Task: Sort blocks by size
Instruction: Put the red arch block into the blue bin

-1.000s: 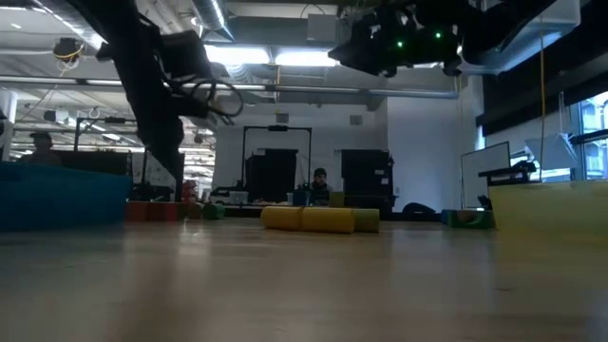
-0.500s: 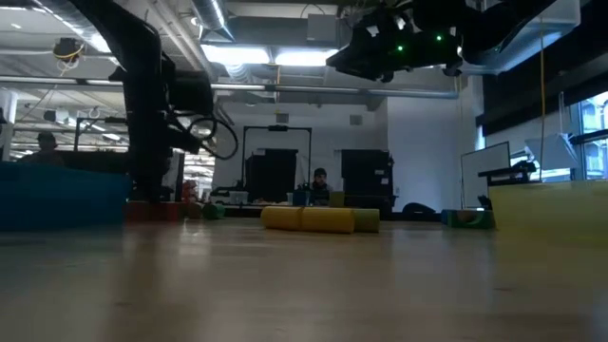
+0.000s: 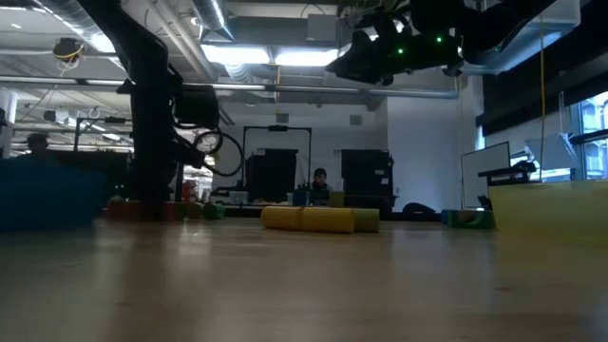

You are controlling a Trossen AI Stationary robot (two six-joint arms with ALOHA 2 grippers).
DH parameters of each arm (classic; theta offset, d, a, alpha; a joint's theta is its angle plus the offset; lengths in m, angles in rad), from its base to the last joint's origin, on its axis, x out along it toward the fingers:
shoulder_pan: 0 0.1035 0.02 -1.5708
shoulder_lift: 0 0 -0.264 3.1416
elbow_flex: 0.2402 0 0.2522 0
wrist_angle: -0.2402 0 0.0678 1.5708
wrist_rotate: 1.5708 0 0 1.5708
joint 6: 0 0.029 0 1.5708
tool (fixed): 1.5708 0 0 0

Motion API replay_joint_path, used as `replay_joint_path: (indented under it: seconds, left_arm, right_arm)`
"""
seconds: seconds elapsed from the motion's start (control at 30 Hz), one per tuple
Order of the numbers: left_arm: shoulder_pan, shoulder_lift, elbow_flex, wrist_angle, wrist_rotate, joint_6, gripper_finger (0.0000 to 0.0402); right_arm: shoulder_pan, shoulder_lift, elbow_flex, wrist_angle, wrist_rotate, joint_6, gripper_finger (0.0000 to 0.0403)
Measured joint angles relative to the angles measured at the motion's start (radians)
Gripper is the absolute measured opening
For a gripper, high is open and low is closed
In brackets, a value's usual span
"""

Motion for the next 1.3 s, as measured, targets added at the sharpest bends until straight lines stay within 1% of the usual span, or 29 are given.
replay_joint_path:
  seconds: [0.07, 0.13, 0.4, 0.53, 0.63, 0.73, 0.83, 0.93, 1.07, 1.23, 1.3]
  left_arm:
    - [0.0, -0.002, 0.0, 0.0, 0.0, 0.0, 0.0153]
    - [0.0, -0.002, 0.0, 0.0, 0.002, 0.01, 0.0141]
    - [-0.012, -0.001, 0.001, -0.012, 0.002, 0.031, 0.0058]
    - [-0.039, -0.001, 0.048, -0.059, 0.001, 0.015, 0.0035]
    - [-0.063, -0.001, 0.099, -0.119, 0.001, -0.008, 0.0035]
    - [-0.093, -0.016, 0.15, -0.162, 0.0, -0.014, 0.0045]
    - [-0.133, -0.05, 0.196, -0.226, 0.0, -0.042, 0.0043]
    - [-0.181, -0.11, 0.23, -0.308, -0.002, -0.086, 0.0035]
    - [-0.25, -0.198, 0.251, -0.417, 0.001, -0.171, 0.0038]
    - [-0.321, -0.29, 0.252, -0.553, 0.006, -0.332, 0.005]
    - [-0.341, -0.316, 0.251, -0.603, 0.037, -0.397, 0.0046]
  right_arm:
    - [0.0, 0.0, 0.0, -0.002, 0.0, -0.002, 0.0248]
    - [0.0, 0.0, 0.0, -0.001, 0.0, -0.002, 0.0248]
    - [0.0, 0.0, 0.0, -0.001, 0.0, -0.003, 0.0248]
    - [0.0, 0.0, 0.0, 0.0, 0.0, -0.003, 0.0248]
    - [0.0, 0.0, 0.0, -0.001, 0.0, -0.003, 0.0248]
    - [0.0, 0.0, 0.0, -0.001, 0.0, -0.003, 0.0248]
    - [-0.001, 0.0, 0.0, -0.007, 0.0, -0.003, 0.0248]
    - [-0.001, 0.0, 0.0, -0.011, 0.001, -0.003, 0.0248]
    - [-0.001, 0.0, 0.0, -0.011, 0.001, -0.003, 0.0248]
    - [-0.001, 0.0, 0.0, -0.01, 0.001, -0.003, 0.0248]
    - [-0.001, 0.0, 0.0, -0.009, 0.001, -0.003, 0.0248]
